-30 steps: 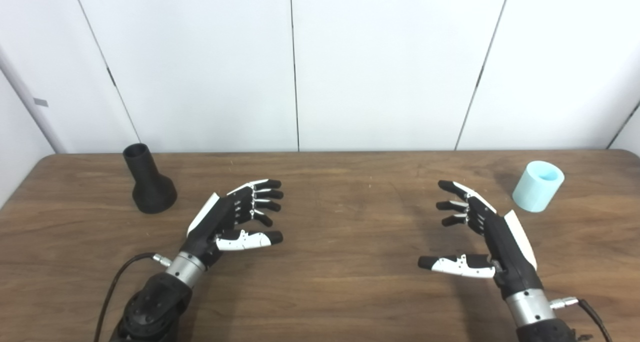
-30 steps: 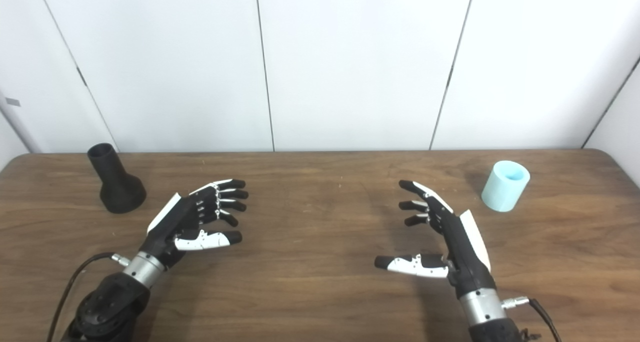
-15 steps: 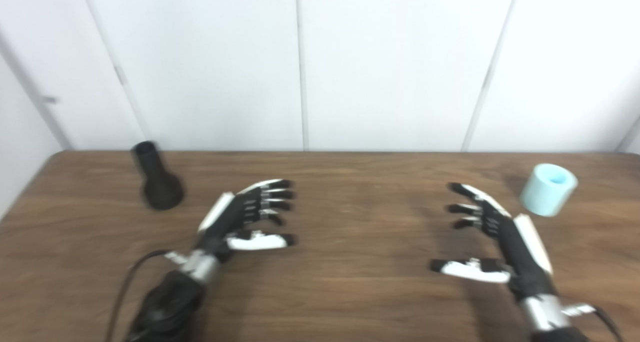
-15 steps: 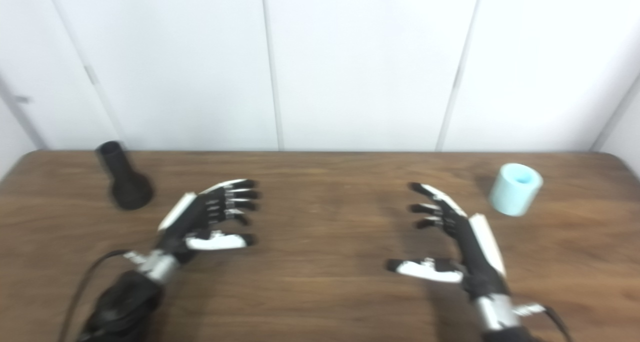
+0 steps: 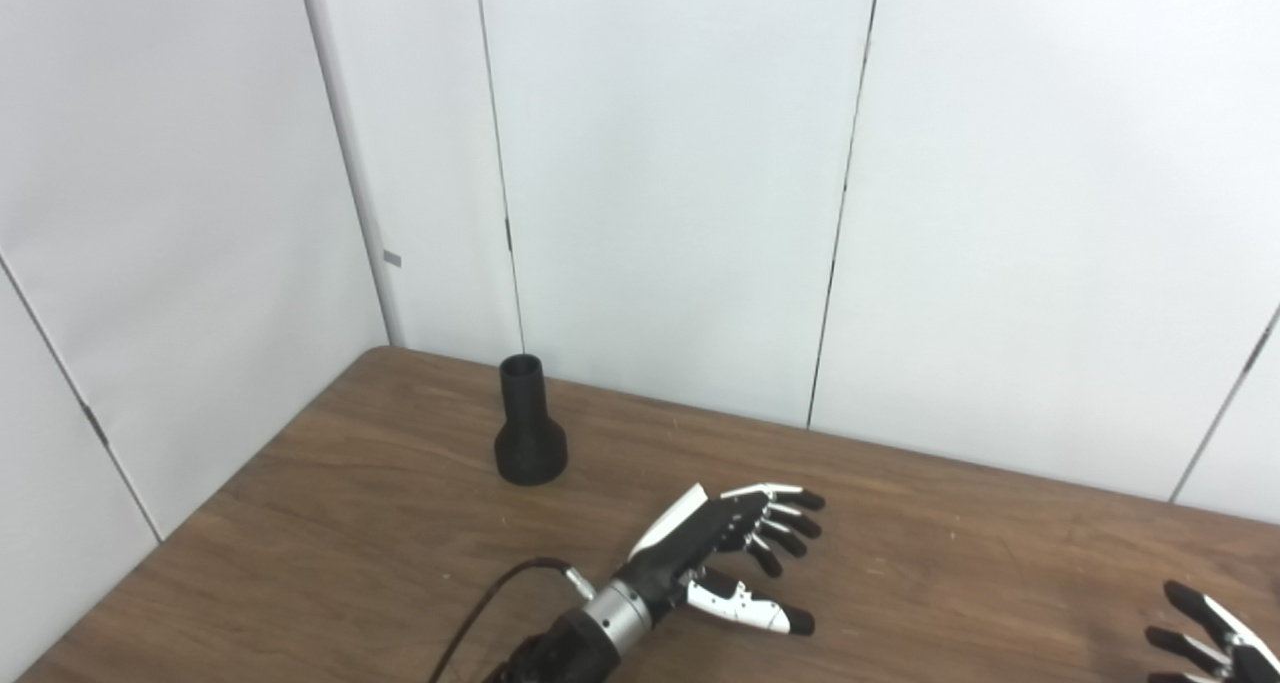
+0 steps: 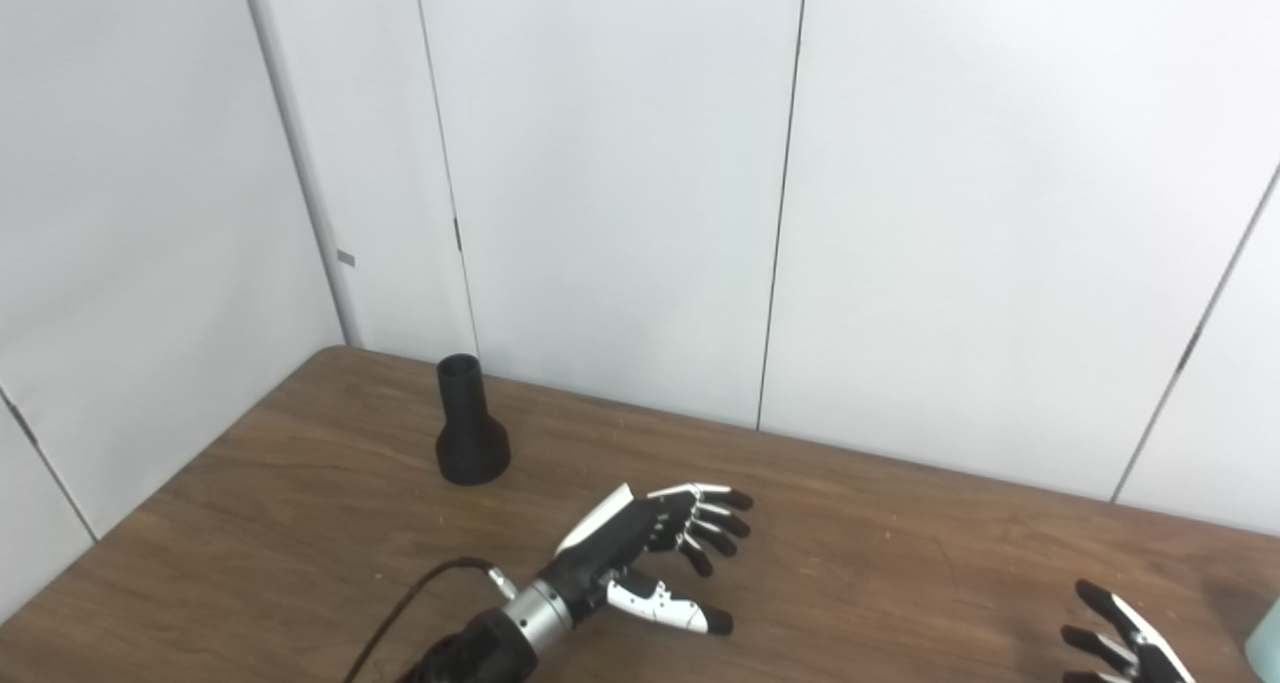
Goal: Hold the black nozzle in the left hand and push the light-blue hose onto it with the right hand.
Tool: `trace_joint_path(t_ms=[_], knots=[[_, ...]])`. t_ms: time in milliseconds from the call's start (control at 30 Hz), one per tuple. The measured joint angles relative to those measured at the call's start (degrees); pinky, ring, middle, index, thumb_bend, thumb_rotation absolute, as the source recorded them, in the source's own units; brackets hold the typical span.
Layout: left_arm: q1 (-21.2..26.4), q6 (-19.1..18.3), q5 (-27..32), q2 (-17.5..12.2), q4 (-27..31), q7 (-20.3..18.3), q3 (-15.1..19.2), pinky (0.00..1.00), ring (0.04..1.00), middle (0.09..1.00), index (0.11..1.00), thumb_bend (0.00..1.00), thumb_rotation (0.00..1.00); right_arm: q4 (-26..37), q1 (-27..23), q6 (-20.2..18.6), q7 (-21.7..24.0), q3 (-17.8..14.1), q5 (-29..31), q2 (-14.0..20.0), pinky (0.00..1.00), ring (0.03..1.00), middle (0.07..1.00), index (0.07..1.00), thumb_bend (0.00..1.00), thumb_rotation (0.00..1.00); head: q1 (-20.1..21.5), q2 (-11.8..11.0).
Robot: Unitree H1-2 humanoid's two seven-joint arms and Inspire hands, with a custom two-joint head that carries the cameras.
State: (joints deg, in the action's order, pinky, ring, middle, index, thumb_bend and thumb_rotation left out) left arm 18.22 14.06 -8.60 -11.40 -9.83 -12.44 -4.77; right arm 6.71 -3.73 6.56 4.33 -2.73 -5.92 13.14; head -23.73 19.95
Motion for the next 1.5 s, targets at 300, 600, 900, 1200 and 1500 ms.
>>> trace_joint_path(t_ms=[300,600,900,1200,1500], knots=[[-2.1,-1.9,-10.5,-4.1,10.1,5.9,4.5,0.55,0.68,0.689,0.712,0.7,0.11,-0.1,-0.2,0.4,0.1,0.0,0.0,-0.1,0.65,0.798,0.917,0.883,0.62,0.0,-1.0,0.2],[-2.0,-5.1,-15.7,-10.0,14.2,12.0,14.2,0.56,0.723,0.761,0.79,0.72,0.16,-0.3,-0.6,0.4,0.3,-0.1,0.0,0.0,0.62,0.787,0.919,0.886,0.6,0.0,-0.9,0.3],[3.6,-7.2,-18.8,-14.9,11.2,18.1,17.9,0.75,0.879,0.9,0.898,0.75,0.17,-0.7,-1.0,0.2,0.3,0.0,0.0,0.0,0.58,0.763,0.918,0.885,0.59,0.0,-0.9,0.8],[4.9,-14.8,-25.1,-14.9,8.9,23.7,18.1,0.88,0.954,0.958,0.961,0.88,0.29,0.1,-1.0,-0.6,0.4,-0.1,0.3,0.1,0.52,0.711,0.828,0.852,0.59,0.0,-0.7,1.2],[5.2,-29.8,-25.9,-15.0,8.1,17.4,14.4,1.0,1.0,1.0,0.939,1.0,0.37,0.5,-1.1,-1.0,0.6,-0.3,1.2,0.1,0.5,0.688,0.825,0.828,0.6,0.0,-0.4,2.0]])
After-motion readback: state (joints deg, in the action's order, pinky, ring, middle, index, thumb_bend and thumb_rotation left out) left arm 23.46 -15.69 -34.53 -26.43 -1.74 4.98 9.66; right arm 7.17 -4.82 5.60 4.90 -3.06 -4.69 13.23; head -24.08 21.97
